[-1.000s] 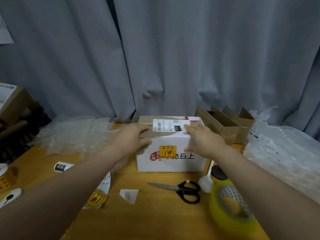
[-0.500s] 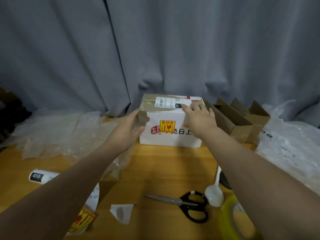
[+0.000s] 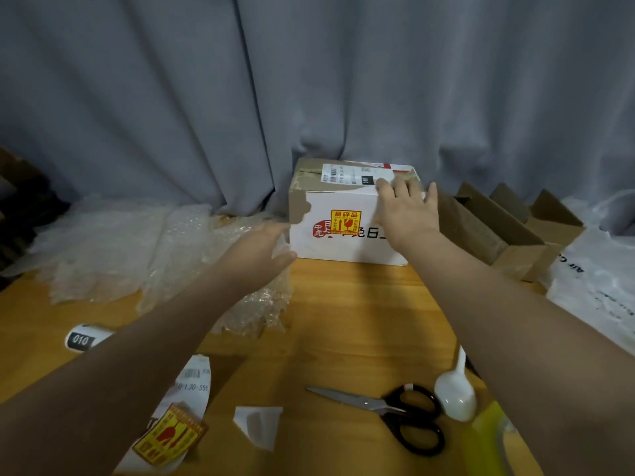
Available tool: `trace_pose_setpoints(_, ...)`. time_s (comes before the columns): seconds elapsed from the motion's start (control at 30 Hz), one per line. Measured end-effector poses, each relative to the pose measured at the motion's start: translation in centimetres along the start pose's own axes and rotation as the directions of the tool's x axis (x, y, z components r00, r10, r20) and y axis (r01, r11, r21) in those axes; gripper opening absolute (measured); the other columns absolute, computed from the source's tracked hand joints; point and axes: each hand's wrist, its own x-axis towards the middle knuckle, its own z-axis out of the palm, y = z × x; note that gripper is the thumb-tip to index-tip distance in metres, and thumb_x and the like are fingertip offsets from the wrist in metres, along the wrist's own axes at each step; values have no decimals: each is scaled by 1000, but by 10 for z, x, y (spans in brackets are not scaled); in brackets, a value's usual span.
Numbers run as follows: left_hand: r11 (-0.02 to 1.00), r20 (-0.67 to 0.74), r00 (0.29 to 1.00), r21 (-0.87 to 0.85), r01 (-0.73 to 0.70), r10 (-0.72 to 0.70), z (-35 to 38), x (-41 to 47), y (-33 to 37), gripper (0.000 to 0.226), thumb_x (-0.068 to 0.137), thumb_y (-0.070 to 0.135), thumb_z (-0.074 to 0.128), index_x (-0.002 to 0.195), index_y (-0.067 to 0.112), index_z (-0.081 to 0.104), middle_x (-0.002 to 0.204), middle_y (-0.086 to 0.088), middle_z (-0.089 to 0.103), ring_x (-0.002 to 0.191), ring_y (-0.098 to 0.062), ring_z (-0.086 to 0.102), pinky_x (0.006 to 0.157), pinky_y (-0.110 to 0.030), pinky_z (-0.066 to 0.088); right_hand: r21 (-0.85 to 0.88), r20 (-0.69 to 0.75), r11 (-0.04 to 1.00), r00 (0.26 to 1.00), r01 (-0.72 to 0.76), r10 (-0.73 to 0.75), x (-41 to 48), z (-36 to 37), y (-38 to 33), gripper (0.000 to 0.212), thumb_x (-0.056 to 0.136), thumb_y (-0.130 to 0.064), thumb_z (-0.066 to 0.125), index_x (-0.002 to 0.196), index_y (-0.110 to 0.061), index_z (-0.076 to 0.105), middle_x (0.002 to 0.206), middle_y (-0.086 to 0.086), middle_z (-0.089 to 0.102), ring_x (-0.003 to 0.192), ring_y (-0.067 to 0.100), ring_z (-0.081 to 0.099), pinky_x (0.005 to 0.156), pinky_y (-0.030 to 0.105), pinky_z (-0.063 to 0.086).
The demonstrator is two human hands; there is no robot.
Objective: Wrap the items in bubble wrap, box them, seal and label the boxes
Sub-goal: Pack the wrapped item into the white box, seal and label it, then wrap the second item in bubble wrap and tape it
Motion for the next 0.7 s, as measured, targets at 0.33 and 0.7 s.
trace_pose_setpoints(0.33, 888, 230, 940, 441, 131, -253, 26, -74, -18, 79, 86, 55, 55, 145, 11, 25, 135, -12, 45, 120, -29, 49, 96, -38, 43, 333, 111, 888, 922, 316, -370, -110, -9, -76, 58, 96, -27, 48, 149, -22, 25, 160, 8, 13, 148, 24, 4, 118, 44, -8)
trace_pose_setpoints(0.7, 975, -103, 972, 49, 217, -211, 1, -68, -37, 17, 98, 24, 46, 89, 11, 52, 80, -5, 55, 73, -20, 54, 64, -29, 39, 732, 306, 681, 897, -6, -320, -156, -9, -97, 52, 97, -37, 51, 143, -17, 38, 145, 2, 45, 131, 19, 43, 106, 30, 37)
